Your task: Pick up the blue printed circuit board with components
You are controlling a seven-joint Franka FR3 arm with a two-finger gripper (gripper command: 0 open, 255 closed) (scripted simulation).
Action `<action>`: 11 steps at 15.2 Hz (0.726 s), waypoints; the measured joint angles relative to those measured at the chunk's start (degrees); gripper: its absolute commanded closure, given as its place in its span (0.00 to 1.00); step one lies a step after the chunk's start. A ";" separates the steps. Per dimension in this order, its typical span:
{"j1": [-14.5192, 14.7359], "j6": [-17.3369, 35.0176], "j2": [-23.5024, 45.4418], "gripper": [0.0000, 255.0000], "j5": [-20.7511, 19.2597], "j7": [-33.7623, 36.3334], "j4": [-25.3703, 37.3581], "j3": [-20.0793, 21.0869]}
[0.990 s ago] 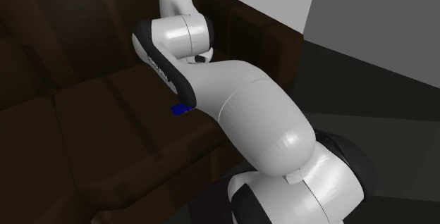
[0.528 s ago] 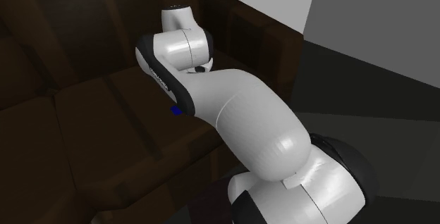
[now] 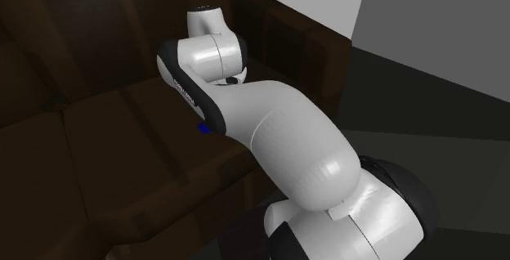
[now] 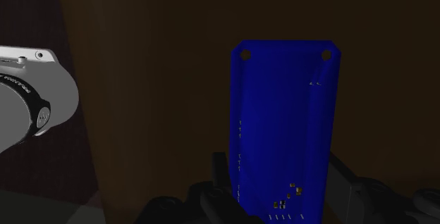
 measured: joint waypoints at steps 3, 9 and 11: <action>-0.04 -0.27 0.11 1.00 -0.06 -0.02 0.33 -0.07; -0.48 -3.82 1.25 1.00 -0.79 0.34 4.94 -0.70; -0.70 -5.31 1.92 1.00 -1.10 0.59 7.10 -0.84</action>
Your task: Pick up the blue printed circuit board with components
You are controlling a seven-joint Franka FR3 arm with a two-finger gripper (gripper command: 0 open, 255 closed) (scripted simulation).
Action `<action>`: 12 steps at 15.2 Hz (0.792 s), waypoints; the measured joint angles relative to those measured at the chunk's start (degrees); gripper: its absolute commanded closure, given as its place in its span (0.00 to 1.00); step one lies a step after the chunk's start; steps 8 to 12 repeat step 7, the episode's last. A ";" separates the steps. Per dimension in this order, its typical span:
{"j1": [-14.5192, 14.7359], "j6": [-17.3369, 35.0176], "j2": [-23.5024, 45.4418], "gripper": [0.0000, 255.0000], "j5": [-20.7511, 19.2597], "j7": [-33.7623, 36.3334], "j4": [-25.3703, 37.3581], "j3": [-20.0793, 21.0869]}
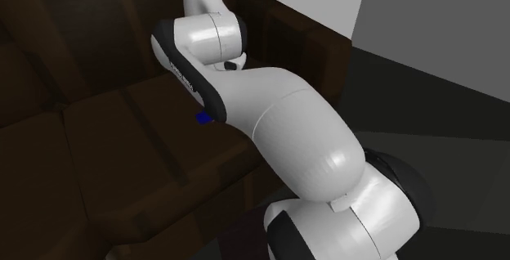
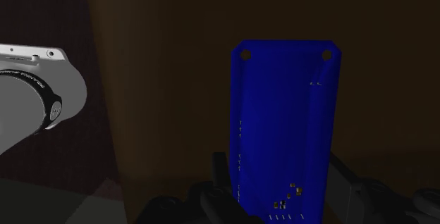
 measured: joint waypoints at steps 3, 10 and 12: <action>-0.32 -2.03 0.96 1.00 -0.47 0.18 2.94 -0.31; -0.69 -4.62 2.26 1.00 -0.98 0.58 6.80 -0.51; -0.69 -4.62 2.26 1.00 -0.98 0.58 6.80 -0.51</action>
